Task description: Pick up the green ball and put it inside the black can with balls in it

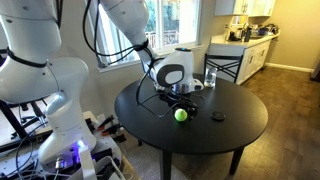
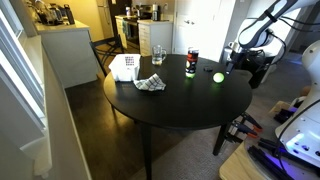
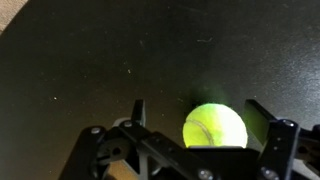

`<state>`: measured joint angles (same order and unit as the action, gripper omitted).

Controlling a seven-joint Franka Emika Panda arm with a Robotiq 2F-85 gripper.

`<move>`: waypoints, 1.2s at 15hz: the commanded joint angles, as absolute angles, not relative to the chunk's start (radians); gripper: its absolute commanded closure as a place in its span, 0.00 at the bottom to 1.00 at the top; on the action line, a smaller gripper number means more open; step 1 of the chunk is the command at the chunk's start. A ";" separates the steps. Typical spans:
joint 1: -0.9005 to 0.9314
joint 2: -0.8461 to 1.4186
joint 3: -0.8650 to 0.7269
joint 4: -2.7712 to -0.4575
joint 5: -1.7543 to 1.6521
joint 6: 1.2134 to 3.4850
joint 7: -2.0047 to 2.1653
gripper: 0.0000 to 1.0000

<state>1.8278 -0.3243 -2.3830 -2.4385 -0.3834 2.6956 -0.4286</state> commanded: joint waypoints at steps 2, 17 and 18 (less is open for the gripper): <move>1.848 -0.608 -2.400 -2.239 -0.575 2.620 -0.343 0.00; 1.732 -0.762 -2.261 -2.170 -0.610 2.525 -0.386 0.00; 1.711 -0.760 -2.243 -2.178 -0.607 2.533 -0.388 0.00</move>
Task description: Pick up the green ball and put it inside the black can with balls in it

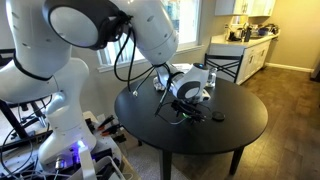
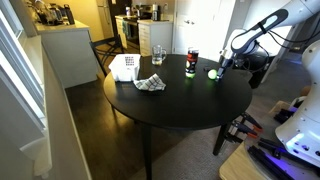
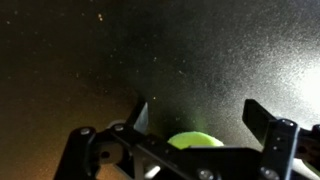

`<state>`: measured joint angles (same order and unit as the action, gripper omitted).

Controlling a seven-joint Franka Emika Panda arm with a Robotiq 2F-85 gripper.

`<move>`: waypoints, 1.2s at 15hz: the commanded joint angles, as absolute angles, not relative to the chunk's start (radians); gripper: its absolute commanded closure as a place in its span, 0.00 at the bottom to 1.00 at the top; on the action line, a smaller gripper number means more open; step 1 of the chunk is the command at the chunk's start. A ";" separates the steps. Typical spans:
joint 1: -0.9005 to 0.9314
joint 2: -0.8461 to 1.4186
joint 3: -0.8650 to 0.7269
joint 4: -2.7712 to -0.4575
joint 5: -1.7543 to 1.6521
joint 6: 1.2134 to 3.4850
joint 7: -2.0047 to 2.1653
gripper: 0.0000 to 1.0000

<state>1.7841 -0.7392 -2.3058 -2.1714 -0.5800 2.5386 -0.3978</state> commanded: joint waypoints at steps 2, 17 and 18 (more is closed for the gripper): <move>1.643 -0.744 -2.185 -2.213 -0.596 2.554 -0.397 0.00; 1.637 -0.862 -2.178 -2.160 -0.721 2.612 -0.363 0.00; 1.636 -0.872 -2.179 -2.158 -0.736 2.623 -0.361 0.00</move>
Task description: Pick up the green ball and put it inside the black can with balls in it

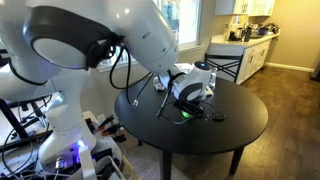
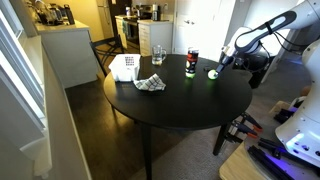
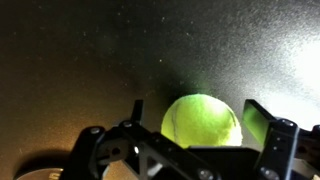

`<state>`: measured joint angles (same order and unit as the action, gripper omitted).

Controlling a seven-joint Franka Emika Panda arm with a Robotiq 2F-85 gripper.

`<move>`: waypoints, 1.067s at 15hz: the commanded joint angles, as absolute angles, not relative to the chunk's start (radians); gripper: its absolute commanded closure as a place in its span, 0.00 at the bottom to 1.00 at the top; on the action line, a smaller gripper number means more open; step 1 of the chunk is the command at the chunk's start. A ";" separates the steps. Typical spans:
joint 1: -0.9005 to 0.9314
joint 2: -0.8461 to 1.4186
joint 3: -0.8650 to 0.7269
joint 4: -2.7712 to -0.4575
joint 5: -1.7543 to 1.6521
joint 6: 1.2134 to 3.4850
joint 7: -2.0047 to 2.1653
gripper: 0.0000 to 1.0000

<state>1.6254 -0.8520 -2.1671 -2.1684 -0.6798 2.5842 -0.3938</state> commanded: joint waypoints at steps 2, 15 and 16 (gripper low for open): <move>1.624 -0.892 -2.169 -2.156 -0.751 2.629 -0.375 0.08; 1.437 -0.888 -2.020 -2.313 -0.844 2.724 -0.421 0.61; 1.409 -0.886 -1.998 -2.336 -0.853 2.733 -0.425 0.61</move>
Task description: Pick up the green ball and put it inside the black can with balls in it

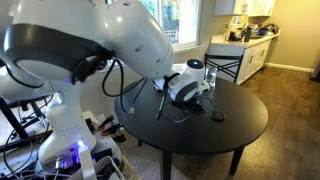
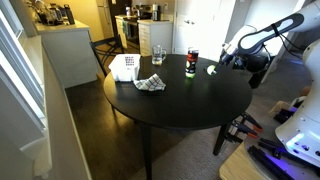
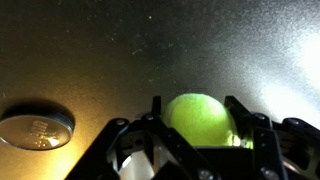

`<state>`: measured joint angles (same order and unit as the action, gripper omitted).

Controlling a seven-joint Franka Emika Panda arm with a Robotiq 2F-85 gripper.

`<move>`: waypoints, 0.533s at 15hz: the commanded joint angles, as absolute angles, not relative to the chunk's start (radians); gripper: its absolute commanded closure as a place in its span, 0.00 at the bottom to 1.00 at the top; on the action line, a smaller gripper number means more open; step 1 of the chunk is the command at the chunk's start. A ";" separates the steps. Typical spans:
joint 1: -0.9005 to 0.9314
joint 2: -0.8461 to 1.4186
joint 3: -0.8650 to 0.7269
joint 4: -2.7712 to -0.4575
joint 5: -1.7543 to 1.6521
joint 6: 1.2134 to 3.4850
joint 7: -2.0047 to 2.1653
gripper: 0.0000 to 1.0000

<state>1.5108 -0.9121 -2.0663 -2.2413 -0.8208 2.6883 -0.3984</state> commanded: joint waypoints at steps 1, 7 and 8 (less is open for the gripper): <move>1.383 -0.889 -1.974 -2.354 -0.857 2.731 -0.429 0.61; 1.271 -0.854 -1.793 -2.409 -0.843 2.738 -0.416 0.61; 1.251 -0.849 -1.752 -2.413 -0.838 2.737 -0.419 0.61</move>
